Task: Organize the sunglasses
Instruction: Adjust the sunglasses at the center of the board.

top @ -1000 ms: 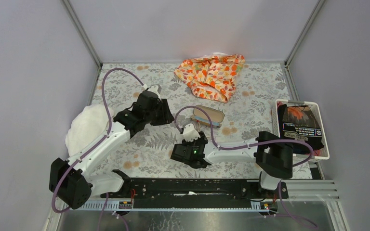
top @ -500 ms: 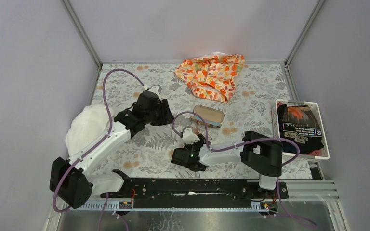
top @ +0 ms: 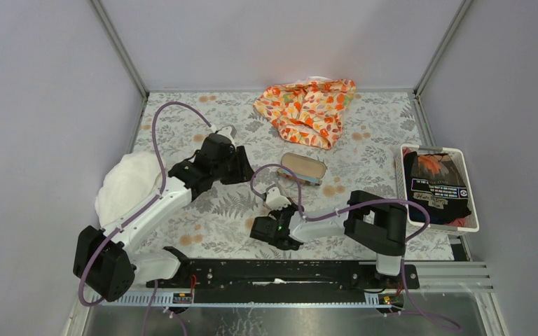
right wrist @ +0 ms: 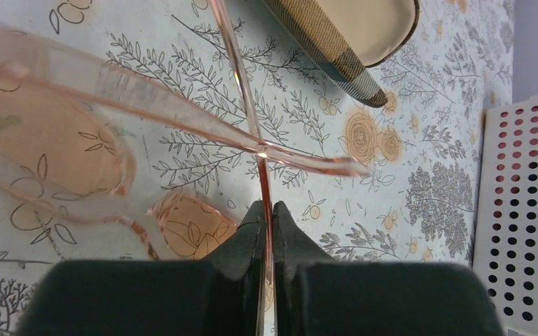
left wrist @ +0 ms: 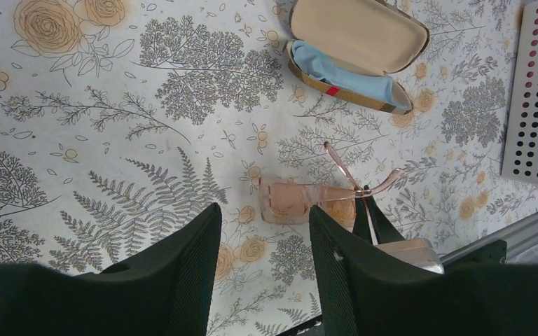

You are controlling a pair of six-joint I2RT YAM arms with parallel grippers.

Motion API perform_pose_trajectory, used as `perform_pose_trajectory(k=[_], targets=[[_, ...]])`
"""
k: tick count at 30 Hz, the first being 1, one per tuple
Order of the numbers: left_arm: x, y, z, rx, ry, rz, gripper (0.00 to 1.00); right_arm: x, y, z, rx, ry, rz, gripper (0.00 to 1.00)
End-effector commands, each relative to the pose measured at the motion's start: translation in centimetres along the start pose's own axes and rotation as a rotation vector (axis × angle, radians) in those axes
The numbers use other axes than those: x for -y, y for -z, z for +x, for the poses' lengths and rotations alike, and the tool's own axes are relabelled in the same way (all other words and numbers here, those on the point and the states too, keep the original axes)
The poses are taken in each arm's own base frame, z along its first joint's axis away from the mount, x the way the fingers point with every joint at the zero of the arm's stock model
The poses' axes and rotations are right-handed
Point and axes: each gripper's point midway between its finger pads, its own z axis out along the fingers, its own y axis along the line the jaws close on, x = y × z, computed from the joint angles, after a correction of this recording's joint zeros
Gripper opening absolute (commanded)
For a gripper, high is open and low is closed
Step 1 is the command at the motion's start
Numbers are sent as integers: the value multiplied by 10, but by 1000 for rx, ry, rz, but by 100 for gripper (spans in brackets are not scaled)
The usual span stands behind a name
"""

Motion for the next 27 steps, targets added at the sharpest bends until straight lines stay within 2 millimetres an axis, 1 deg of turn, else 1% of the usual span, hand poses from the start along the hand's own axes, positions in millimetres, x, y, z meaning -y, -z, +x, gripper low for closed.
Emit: perform_pose_trajectory(k=[1, 3, 5, 9, 12, 14, 17, 20, 24, 27], targets=[[-1, -4, -5, 21, 8, 12, 54, 6, 7, -13, 22, -83, -26, 0], [-8, -3, -5, 24, 15, -26, 56, 6, 14, -18, 13, -100, -85, 0], [-18, -2, -7, 36, 37, -68, 56, -1, 20, -20, -17, -110, -178, 0], [-40, -1, -5, 14, 95, -140, 56, -20, 34, -19, -139, -168, -392, 0], [-50, 3, -2, 2, 123, -161, 56, -27, 42, -22, -218, -241, -508, 0], [-54, 8, -3, 9, 136, -173, 56, -27, 44, -23, -297, -283, -547, 0], [-61, 16, -7, 24, 155, -190, 56, -34, 48, -21, -414, -338, -609, 0], [-65, 17, -6, 16, 168, -197, 56, -43, 51, -19, -493, -379, -656, 0], [-68, 8, 11, -52, 180, -191, 56, -55, 54, -15, -572, -405, -689, 2], [-72, 2, 25, -93, 194, -184, 56, -61, 52, -13, -602, -415, -679, 7]])
